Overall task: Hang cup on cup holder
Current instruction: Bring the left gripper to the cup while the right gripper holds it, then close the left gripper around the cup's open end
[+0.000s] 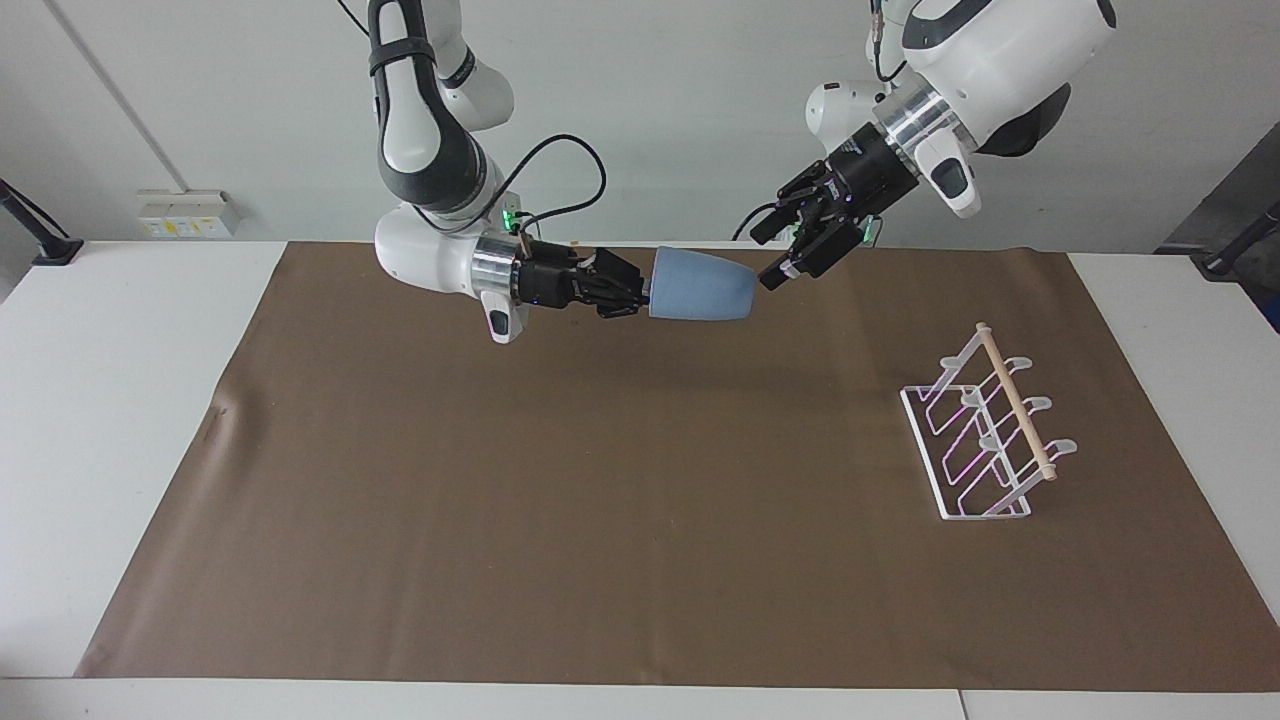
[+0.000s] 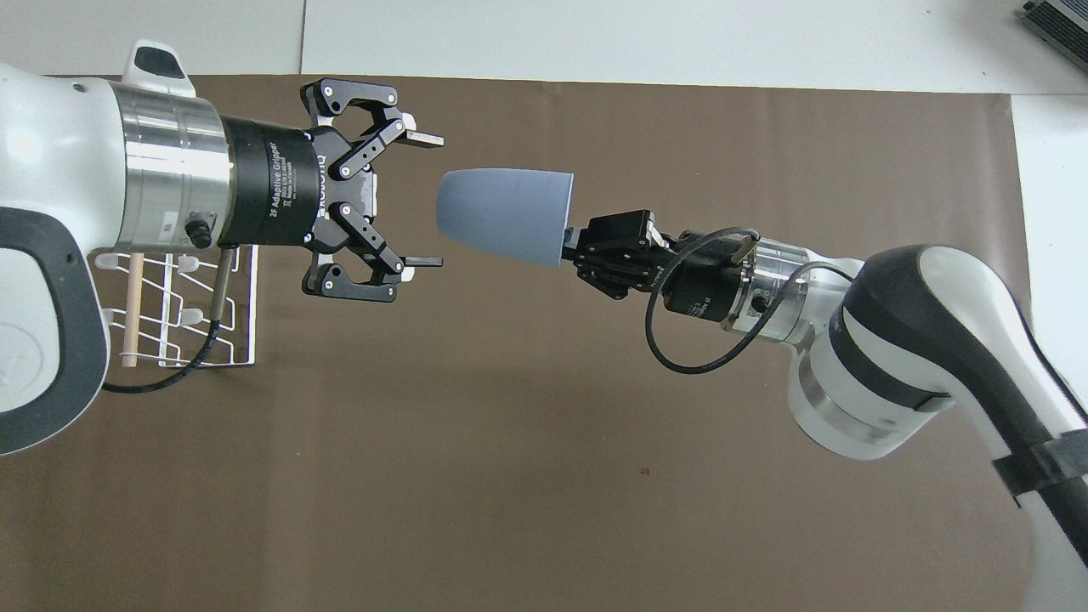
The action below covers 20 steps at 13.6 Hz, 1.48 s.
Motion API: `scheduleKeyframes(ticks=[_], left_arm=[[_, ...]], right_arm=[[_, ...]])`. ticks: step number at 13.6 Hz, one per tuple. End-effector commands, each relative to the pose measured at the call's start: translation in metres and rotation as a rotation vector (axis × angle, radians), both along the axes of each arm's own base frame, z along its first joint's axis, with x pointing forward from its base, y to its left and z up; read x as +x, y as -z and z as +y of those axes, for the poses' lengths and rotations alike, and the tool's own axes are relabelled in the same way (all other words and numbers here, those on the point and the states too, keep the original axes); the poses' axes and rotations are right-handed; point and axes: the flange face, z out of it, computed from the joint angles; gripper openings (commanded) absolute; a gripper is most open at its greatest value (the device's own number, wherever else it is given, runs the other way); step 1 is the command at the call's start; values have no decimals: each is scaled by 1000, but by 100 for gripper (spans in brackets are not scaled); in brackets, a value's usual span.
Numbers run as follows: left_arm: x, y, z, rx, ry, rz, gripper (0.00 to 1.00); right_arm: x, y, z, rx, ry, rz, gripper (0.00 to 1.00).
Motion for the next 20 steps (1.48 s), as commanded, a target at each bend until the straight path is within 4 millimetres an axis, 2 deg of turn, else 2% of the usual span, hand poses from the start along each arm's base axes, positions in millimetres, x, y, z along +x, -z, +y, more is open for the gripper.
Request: scheduleKeyframes(ticks=[1, 4, 6, 15, 16, 19, 20], left_arm=[[8, 13, -9, -20, -100, 68, 100], [16, 43, -26, 1, -121, 149, 100], [12, 44, -34, 13, -105, 147, 100], [7, 34, -32, 14, -99, 157, 100], [7, 33, -30, 15, -98, 153, 96], [7, 31, -29, 17, -93, 152, 13], [5, 30, -29, 17, -91, 149, 0]], right_arm=[[-3, -2, 0, 12, 25, -6, 0], [-4, -1, 1, 9, 25, -6, 0], [-5, -1, 3, 8, 22, -6, 0], [-5, -1, 3, 4, 20, -7, 0], [-5, -1, 3, 3, 21, -7, 0], [-5, -1, 3, 2, 20, -7, 0], [-5, -1, 3, 2, 20, -7, 0]])
